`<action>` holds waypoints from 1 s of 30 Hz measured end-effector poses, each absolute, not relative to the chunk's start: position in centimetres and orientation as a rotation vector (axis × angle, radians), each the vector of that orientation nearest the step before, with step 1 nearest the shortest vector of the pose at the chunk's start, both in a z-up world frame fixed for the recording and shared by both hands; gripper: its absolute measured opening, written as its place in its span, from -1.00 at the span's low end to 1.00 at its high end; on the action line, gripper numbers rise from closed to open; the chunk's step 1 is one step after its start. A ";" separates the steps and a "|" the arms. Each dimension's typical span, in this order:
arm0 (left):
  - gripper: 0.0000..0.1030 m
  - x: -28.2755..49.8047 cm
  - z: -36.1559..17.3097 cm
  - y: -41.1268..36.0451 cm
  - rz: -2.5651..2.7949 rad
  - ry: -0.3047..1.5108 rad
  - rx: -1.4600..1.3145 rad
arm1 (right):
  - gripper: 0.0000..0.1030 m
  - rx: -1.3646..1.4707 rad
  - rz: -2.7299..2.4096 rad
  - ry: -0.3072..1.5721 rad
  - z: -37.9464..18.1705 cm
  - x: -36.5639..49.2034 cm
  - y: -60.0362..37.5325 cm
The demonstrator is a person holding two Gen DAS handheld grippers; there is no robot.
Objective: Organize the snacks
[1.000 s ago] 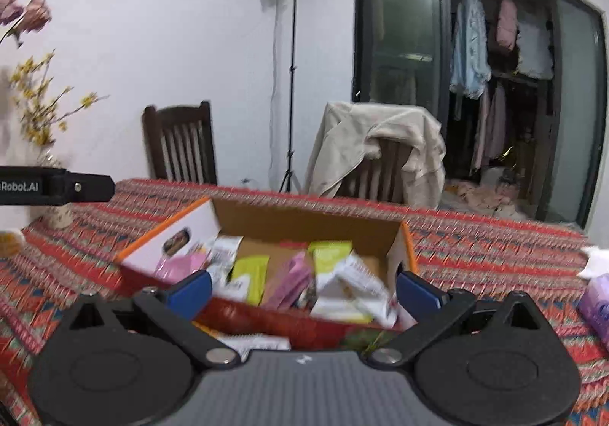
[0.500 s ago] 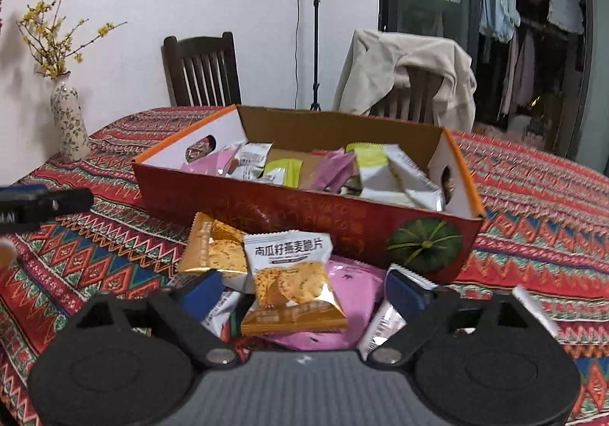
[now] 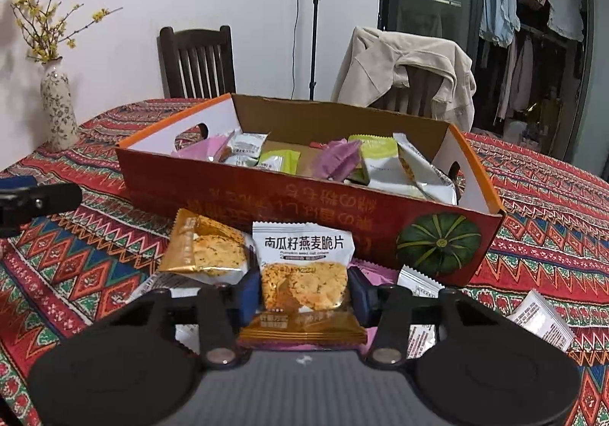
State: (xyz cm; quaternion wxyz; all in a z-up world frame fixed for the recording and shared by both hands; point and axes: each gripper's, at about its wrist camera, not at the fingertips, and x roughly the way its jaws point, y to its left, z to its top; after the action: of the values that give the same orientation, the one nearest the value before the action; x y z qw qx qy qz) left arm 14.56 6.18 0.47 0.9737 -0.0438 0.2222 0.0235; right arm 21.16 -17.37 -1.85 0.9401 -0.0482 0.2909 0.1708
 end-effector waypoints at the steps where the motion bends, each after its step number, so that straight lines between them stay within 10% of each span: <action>1: 1.00 14.6 0.4 6.2 0.051 0.451 -0.088 | -0.18 -0.094 0.345 0.583 -1.7 21.0 -17.5; 30: 1.00 17.9 -1.5 -5.2 -0.054 0.695 0.087 | -0.19 0.061 0.235 0.499 -1.2 18.4 -23.8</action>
State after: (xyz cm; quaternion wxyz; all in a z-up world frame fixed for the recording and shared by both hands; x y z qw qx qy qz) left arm 17.90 -5.17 -1.51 0.9389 0.0426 0.3406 -0.0266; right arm 18.35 -23.83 -1.20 0.9618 0.0299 0.2461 0.1160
